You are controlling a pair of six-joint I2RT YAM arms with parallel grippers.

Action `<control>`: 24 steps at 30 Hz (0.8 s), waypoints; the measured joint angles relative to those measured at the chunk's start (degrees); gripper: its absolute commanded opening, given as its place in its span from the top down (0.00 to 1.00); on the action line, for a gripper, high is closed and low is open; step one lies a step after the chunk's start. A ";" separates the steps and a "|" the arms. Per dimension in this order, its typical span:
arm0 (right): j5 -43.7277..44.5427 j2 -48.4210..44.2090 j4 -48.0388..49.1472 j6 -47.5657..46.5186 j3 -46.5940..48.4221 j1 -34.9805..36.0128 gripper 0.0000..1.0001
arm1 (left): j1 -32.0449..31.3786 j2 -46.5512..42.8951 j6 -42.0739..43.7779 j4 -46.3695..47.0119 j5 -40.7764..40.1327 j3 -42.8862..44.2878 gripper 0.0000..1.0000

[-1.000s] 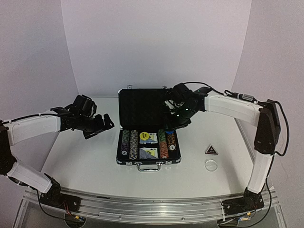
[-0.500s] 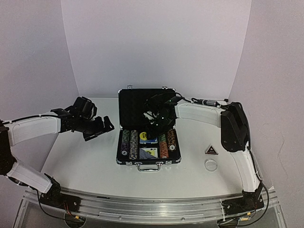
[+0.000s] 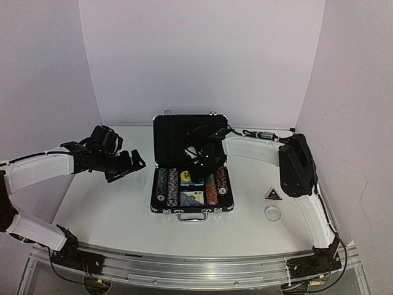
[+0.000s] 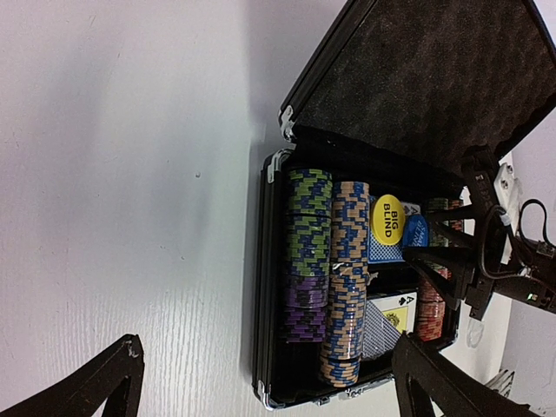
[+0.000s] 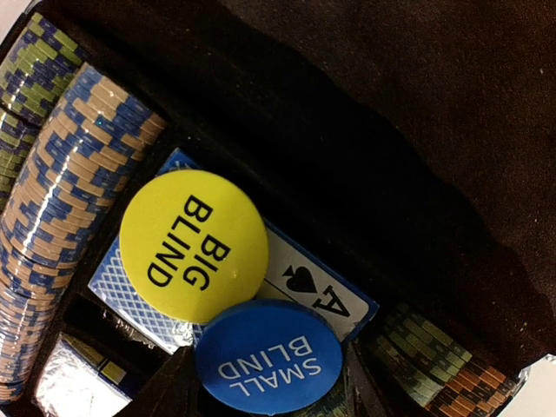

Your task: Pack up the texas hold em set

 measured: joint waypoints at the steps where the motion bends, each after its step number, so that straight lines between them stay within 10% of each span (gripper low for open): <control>1: 0.38 0.00 0.12 -0.24 0.00 0.06 0.39 | 0.00 0.00 0.00 0.00 0.00 0.00 0.00; 14: 2.28 0.21 -0.02 -0.83 1.28 0.32 0.29 | 0.00 -0.01 -0.01 -0.04 0.00 0.00 0.00; 24: 2.13 -9.62 -0.08 2.04 -5.52 0.07 0.03 | 0.00 -0.49 -0.02 -0.02 0.00 0.00 0.00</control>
